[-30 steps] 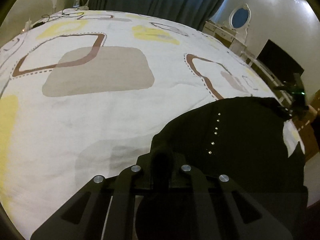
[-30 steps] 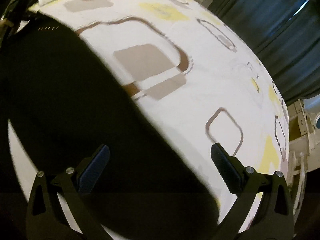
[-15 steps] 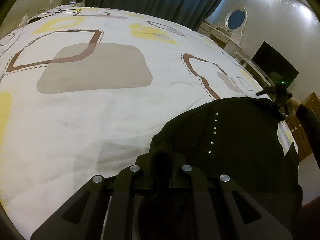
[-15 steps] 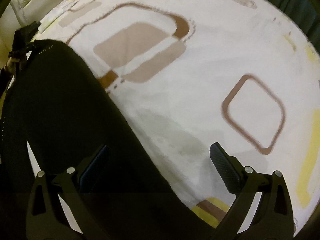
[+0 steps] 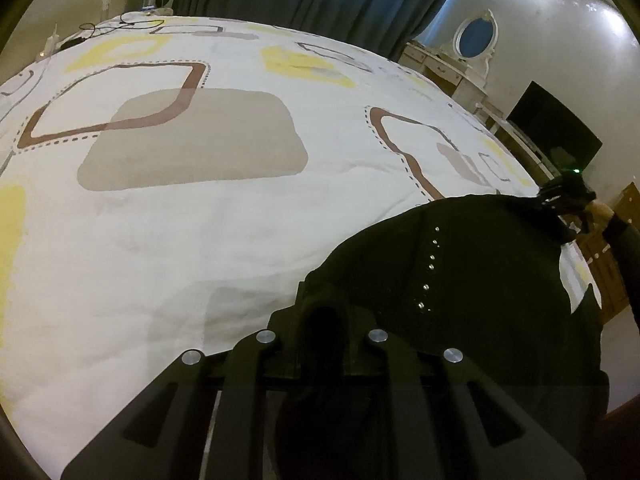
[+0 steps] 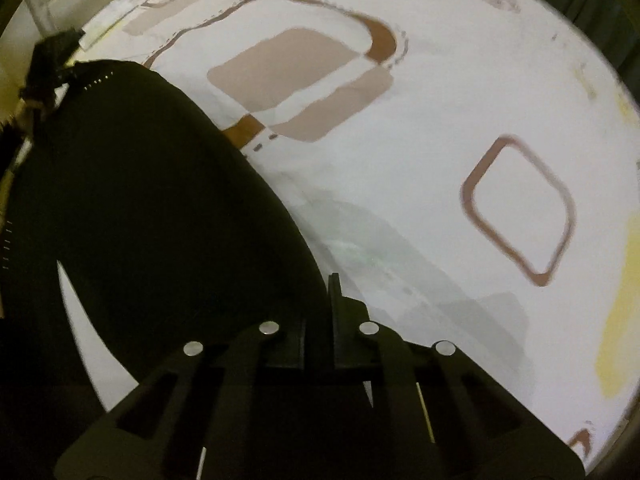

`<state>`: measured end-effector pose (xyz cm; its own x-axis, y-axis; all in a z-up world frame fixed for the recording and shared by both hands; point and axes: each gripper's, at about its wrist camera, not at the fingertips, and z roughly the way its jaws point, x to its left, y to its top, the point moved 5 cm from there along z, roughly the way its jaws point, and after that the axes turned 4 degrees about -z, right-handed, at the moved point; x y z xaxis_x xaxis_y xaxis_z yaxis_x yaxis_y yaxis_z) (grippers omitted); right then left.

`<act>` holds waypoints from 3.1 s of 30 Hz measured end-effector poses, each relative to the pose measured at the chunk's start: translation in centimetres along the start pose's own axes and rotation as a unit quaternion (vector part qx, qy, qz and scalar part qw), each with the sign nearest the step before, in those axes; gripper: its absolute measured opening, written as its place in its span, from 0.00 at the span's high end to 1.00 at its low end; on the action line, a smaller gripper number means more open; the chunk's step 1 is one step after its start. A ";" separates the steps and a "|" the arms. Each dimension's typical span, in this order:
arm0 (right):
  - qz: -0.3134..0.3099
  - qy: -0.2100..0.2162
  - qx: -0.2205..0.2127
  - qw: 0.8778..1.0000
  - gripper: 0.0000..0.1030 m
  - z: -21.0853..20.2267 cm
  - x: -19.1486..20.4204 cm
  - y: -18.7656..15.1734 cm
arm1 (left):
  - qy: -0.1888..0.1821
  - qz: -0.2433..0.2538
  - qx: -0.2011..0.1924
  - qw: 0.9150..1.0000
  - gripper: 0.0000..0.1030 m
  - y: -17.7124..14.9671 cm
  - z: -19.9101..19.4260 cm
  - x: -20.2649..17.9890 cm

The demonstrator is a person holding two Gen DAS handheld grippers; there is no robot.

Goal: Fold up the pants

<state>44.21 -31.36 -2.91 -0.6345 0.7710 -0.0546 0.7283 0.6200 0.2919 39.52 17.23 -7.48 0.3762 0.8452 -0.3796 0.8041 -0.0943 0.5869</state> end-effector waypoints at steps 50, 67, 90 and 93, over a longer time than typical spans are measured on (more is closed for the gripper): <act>0.122 -0.156 -0.211 0.957 0.88 -8.6 26.0 -26.8 | -0.146 0.030 -0.057 0.987 0.91 -20.7 -17.2 -9.5; 0.126 -0.156 -0.198 0.959 0.87 -8.0 26.8 -29.0 | -0.123 0.072 -0.005 0.990 0.86 -22.6 -17.7 -9.8; 0.157 -0.138 -0.205 0.956 0.50 -11.3 27.0 -31.7 | -0.042 0.082 0.017 0.996 0.80 -24.4 -21.2 -7.7; 0.185 -0.167 -0.225 0.942 0.39 -13.9 25.8 -31.5 | -0.008 0.050 -0.029 0.998 0.55 -23.1 -22.7 -7.1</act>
<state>1.26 -33.05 -0.22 -0.1882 0.9714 -0.1448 0.6527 0.2339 0.7206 7.86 25.35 -2.08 0.4603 0.8246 -0.3289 0.7345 -0.1456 0.6628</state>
